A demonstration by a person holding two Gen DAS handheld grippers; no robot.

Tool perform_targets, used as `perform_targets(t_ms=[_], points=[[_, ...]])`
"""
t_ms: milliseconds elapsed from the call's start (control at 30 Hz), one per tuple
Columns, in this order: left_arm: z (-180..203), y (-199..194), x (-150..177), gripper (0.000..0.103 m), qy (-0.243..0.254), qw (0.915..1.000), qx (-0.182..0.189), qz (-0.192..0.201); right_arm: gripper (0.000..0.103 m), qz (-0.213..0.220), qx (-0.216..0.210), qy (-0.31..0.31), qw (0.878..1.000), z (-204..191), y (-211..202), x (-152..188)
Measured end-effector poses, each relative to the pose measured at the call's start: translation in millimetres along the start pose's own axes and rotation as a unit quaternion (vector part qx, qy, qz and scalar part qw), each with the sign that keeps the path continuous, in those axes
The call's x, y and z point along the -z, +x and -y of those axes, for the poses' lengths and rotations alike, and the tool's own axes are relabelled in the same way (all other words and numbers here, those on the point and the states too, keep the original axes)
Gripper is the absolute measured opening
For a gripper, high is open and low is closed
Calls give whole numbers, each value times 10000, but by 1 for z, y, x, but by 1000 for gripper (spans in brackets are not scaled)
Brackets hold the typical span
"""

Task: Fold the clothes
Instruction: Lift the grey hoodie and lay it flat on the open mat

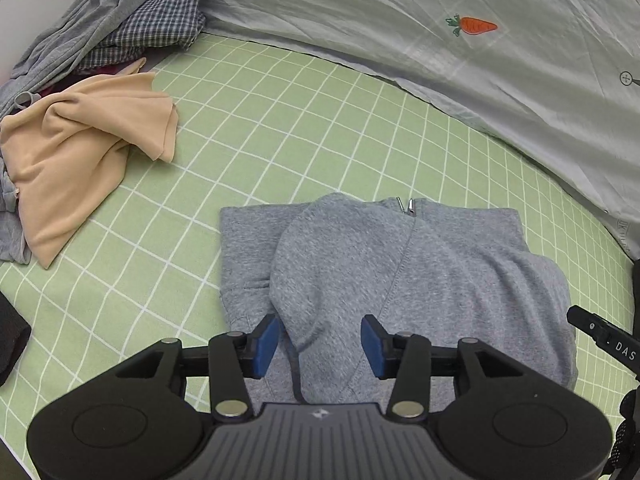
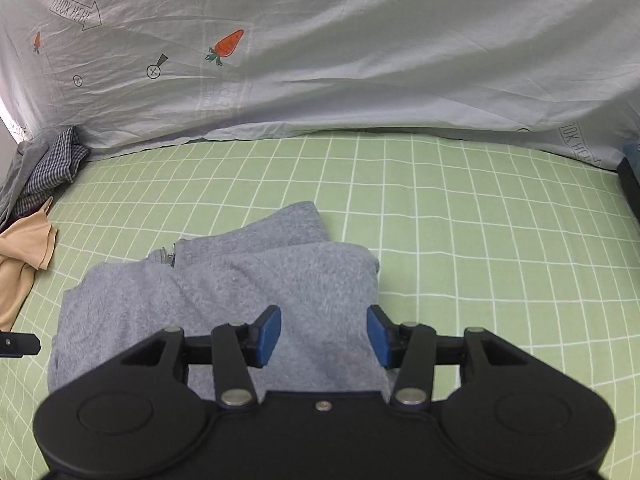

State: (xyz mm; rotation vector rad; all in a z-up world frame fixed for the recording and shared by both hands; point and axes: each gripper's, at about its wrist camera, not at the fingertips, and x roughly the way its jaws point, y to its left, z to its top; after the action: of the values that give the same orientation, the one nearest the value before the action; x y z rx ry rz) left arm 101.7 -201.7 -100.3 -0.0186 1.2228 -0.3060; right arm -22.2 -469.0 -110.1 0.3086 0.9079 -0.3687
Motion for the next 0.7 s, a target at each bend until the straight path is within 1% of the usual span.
perform_targets(t_ms=[33, 67, 100, 133, 167, 200, 233, 267, 300, 333, 367, 400, 433, 467, 500, 533, 567, 600, 633, 700], points=[[-1, 7, -5, 57, -19, 10000, -22, -38, 56, -60, -46, 9, 10000, -1, 14, -8], [-2, 16, -9, 60, -20, 10000, -29, -74, 59, -126, -88, 28, 9999, -2, 27, -15], [-4, 24, -13, 65, -41, 9999, -6, -106, 65, -231, -103, 98, 9996, -1, 39, -19], [-6, 33, -17, 66, -93, 9998, 18, -182, 67, -345, -96, 171, 9992, -1, 49, -22], [-6, 43, -20, 67, -120, 9995, -8, -287, 68, -480, -91, 241, 9985, 0, 59, -23], [-7, 53, -23, 71, -148, 9991, -34, -393, 69, -600, -93, 300, 9977, 1, 69, -24], [-7, 63, -26, 74, -175, 9986, -60, -499, 70, -639, -129, 288, 9975, 1, 74, -22], [-7, 73, -29, 74, -203, 9979, -86, -604, 71, -668, -164, 273, 9973, 1, 79, -20], [-7, 79, -30, 74, -208, 9975, -80, -665, 71, -642, -196, 247, 9974, 1, 80, -18], [-6, 86, -31, 74, -213, 9971, -75, -725, 69, -614, -230, 220, 9976, 1, 81, -16], [-5, 88, -32, 74, -206, 9974, -72, -681, 67, -582, -273, 194, 9977, 2, 81, -14], [-3, 89, -33, 73, -200, 9977, -68, -636, 61, -551, -312, 194, 9978, 3, 82, -13], [-2, 91, -34, 65, -193, 9980, -65, -592, 51, -507, -339, 205, 9979, 4, 83, -12], [2, 91, -36, 57, -102, 9985, -124, -517, 43, -463, -346, 228, 9981, 5, 83, -12], [5, 92, -38, 41, -57, 9985, -201, -500, 32, -436, -387, 274, 9979, 6, 83, -14], [6, 93, -41, 30, -55, 9984, -281, -492, 22, -405, -432, 326, 9977, 7, 83, -15], [8, 93, -46, 23, -45, 9984, -302, -469, 17, -343, -493, 400, 9974, 8, 84, -19], [9, 93, -51, 12, -35, 9985, -323, -447, 12, -260, -517, 435, 9974, 8, 84, -24], [11, 93, -58, 10, -55, 9987, -307, -413, 8, -164, -531, 465, 9974, 8, 84, -28], [16, 89, -75, 9, -62, 9997, -179, -151, 7, 209, -491, 489, 9974, 9, 78, -47]])
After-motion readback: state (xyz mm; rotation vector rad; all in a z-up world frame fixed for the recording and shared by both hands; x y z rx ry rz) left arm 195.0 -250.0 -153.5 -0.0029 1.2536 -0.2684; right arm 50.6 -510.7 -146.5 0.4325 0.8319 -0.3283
